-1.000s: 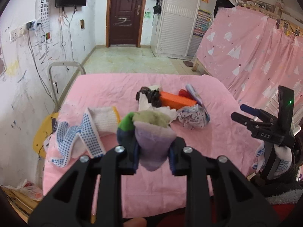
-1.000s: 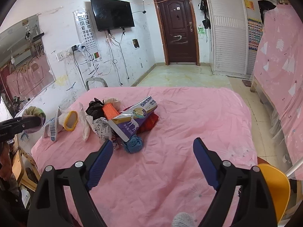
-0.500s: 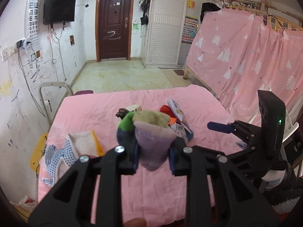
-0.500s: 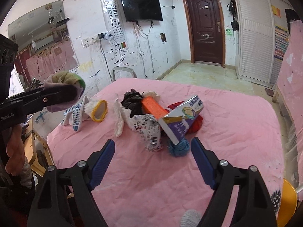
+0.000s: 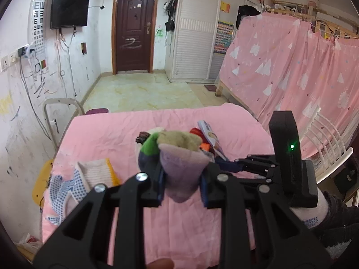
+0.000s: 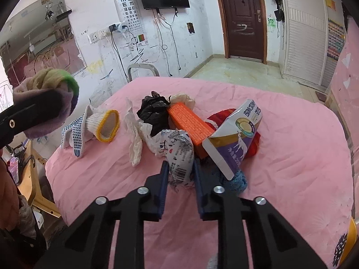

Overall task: Collect trash
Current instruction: 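Carry the sock and bag to the orange bin and open the left tool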

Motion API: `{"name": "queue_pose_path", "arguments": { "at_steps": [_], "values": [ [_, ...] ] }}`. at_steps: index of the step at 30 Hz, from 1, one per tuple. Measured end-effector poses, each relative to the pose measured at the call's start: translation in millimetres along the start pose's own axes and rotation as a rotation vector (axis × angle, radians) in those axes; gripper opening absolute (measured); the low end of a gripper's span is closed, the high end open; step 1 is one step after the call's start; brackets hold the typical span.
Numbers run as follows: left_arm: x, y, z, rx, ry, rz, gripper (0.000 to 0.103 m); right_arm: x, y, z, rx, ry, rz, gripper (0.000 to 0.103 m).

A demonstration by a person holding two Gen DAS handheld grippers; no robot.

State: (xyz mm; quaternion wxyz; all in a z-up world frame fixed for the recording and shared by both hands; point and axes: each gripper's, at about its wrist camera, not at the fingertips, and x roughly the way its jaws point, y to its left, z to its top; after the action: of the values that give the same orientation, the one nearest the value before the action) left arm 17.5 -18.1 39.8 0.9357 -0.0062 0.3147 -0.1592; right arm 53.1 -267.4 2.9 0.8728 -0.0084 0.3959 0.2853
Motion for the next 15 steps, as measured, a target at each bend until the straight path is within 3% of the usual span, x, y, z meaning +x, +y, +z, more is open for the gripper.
{"name": "queue_pose_path", "arguments": {
  "at_steps": [8, 15],
  "values": [
    [-0.6, 2.5, -0.8, 0.003, -0.002, -0.004, 0.023, -18.6, -3.5, -2.0, 0.021, -0.050, 0.030, 0.010],
    [0.4, -12.6, 0.3, 0.031, -0.008, -0.011, 0.023, -65.1, -14.0, -8.3, 0.042, -0.151, 0.025, 0.010]
  ]
}}
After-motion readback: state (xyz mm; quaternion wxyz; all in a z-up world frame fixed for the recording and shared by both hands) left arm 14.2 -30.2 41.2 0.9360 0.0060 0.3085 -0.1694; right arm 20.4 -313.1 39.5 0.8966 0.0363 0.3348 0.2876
